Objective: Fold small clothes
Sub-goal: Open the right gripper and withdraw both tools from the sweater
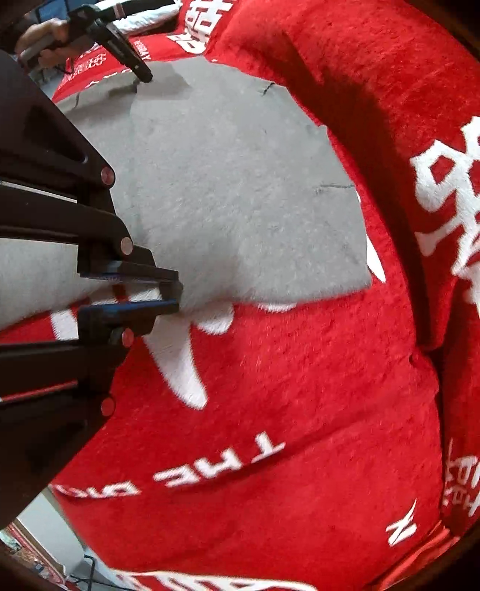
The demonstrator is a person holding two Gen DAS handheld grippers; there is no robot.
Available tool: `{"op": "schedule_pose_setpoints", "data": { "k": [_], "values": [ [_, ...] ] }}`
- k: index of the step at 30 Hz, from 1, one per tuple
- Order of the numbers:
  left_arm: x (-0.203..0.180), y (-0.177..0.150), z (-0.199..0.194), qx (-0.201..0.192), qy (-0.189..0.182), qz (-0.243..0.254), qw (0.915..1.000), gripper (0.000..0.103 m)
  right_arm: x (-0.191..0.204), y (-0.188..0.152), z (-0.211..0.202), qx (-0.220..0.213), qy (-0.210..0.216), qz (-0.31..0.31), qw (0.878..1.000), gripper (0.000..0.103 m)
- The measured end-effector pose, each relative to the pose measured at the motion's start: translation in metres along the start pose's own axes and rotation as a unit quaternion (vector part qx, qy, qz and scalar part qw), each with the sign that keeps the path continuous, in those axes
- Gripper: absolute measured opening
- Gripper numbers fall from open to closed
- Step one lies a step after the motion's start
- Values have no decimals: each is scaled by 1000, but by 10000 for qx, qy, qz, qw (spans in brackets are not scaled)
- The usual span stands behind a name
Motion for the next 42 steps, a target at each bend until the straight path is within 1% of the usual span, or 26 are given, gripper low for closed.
{"op": "schedule_pose_setpoints", "data": {
  "k": [4,7,11,13,15,16,17,19,21,25,26,29,30,31,32,35,36,38,42],
  "values": [
    [4,-7,-12,21,-34,20,10000,22,-11,-10,-17,88,126,288,9995,11],
    [2,-15,-25,-3,-12,46,10000,22,-9,-16,-24,112,147,295,9994,11],
    [-3,-27,-34,185,-133,125,9997,22,2,-28,-33,190,215,237,9993,11],
    [-10,-34,-40,294,-135,233,9992,23,7,-33,-37,244,259,211,9991,11],
    [-18,-40,-48,367,-90,307,9988,57,16,-36,-34,309,289,192,9989,12],
    [-19,-42,-52,395,-72,283,9988,86,18,-39,-36,342,300,190,9988,15],
    [-20,-43,-59,345,-39,247,9991,91,20,-41,-39,369,322,183,9986,17],
    [-22,-44,-69,314,-32,295,9991,91,26,-45,-46,424,385,125,9983,19],
    [-28,-49,-81,358,53,328,9988,91,32,-47,-53,452,419,30,9981,22],
    [-30,-56,-94,516,128,289,9982,91,42,-52,-71,461,458,-229,9976,43],
    [-31,-58,-99,534,132,250,9982,92,44,-52,-76,456,469,-275,9975,46],
    [-30,-60,-112,549,160,124,9983,92,47,-57,-87,513,518,-390,9966,47],
    [-29,-62,-117,554,173,67,9983,92,48,-58,-91,541,534,-405,9963,50],
    [-30,-63,-121,567,199,39,9982,101,48,-60,-95,575,553,-422,9959,55],
    [-30,-65,-125,590,243,15,9980,103,48,-60,-97,587,566,-436,9957,57],
    [-33,-68,-140,603,334,-29,9976,103,50,-64,-110,579,613,-520,9951,74],
    [-34,-69,-146,602,324,-50,9976,103,50,-64,-114,563,639,-549,9949,76],
    [-36,-71,-153,587,336,-60,9977,103,51,-64,-119,489,657,-609,9948,85],
    [-39,-75,-167,597,291,-113,9977,103,55,-58,-134,214,643,-835,9942,87]
  ]
}}
Point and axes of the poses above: each gripper's, at about its wrist camera, not at the fingertips, and z roughly the way its jaws point, x to its left, y to its top, the point moved 4 cm from there along z, roughly the way its jaws point, and after that the axes turned 12 degrees about -x, right-handed, at the moved point
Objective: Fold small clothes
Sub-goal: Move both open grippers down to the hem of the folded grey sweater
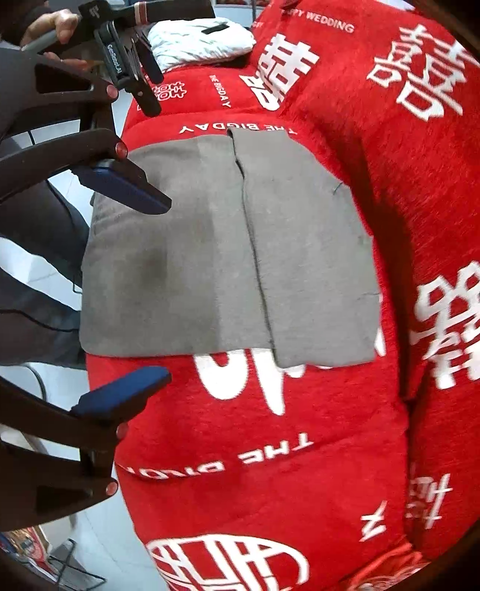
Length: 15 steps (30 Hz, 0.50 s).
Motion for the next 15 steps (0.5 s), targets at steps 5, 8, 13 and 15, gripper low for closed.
{"op": "schedule_pose_setpoints", "data": {
  "k": [5,8,13,15],
  "values": [
    [1,-6,0,147,93,-121,9998,103,1,1,-2,127,186,-128,9997,87],
    [1,-11,0,273,-57,-251,9993,103,-3,-1,0,241,275,-36,9993,87],
    [-2,-15,-10,201,-92,-345,9992,103,-11,-4,2,407,557,159,9975,87],
    [-5,-17,-13,163,-76,-340,9993,103,-12,-5,1,398,665,128,9969,87]
  ]
}}
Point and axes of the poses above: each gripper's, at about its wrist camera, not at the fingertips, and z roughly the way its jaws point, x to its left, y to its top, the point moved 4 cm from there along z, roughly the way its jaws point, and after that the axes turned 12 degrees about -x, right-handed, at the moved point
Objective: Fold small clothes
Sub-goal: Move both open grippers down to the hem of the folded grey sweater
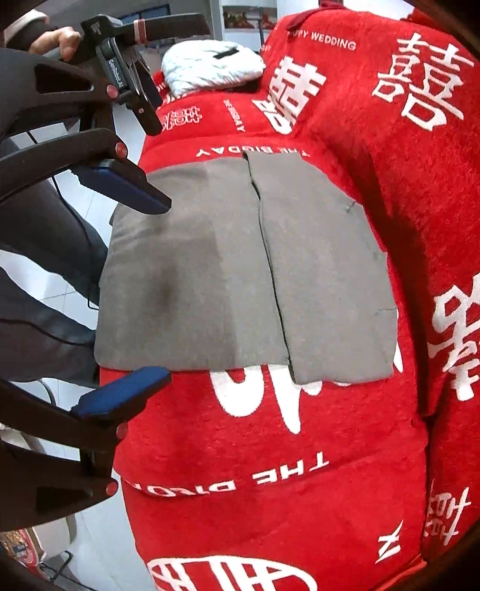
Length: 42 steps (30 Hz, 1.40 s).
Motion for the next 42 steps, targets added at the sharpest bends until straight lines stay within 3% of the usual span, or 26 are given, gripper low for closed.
{"op": "schedule_pose_setpoints", "data": {
  "k": [11,15,27,36,42],
  "values": [
    [-11,-15,-3,-55,-98,97,9999,103,3,-5,-5,-30,-45,-160,9999,87],
    [-8,-20,0,-79,-168,164,9997,103,-1,-17,1,56,-72,58,9999,87],
    [44,-68,30,-162,-220,301,9992,103,-12,-77,38,275,-251,1139,9928,87],
    [85,-96,53,-194,-172,-51,9997,103,-7,-116,61,385,-457,1121,9919,87],
    [89,-105,66,-262,-210,31,9994,103,-15,-135,64,329,-558,1148,9913,87]
  ]
}}
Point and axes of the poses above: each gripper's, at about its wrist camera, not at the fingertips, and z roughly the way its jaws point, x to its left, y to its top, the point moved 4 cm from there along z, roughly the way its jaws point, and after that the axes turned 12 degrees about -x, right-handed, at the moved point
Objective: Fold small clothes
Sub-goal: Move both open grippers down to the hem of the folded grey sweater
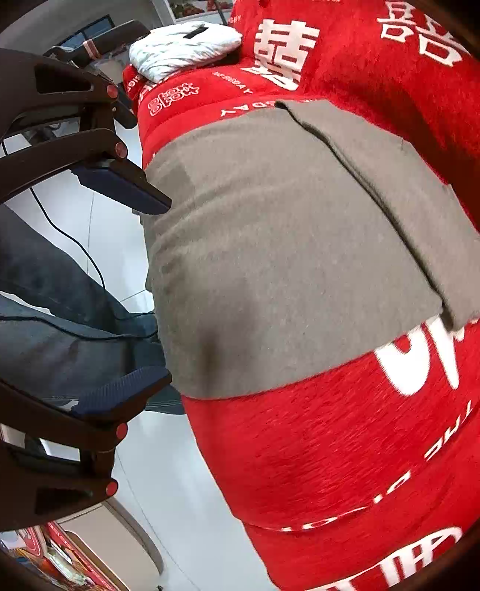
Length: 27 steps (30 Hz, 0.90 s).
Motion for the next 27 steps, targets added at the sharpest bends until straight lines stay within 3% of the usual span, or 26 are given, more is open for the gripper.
{"op": "schedule_pose_setpoints", "data": {
  "k": [17,23,27],
  "values": [
    [-23,-15,54,236,93,281,9993,103,-19,-12,48,507,-128,-458,9976,87],
    [-4,-23,63,224,50,213,9995,103,-33,-19,63,614,-96,-417,9972,87],
    [19,-40,88,600,33,-28,9982,103,-44,-33,84,797,-90,-442,9958,87]
  ]
}}
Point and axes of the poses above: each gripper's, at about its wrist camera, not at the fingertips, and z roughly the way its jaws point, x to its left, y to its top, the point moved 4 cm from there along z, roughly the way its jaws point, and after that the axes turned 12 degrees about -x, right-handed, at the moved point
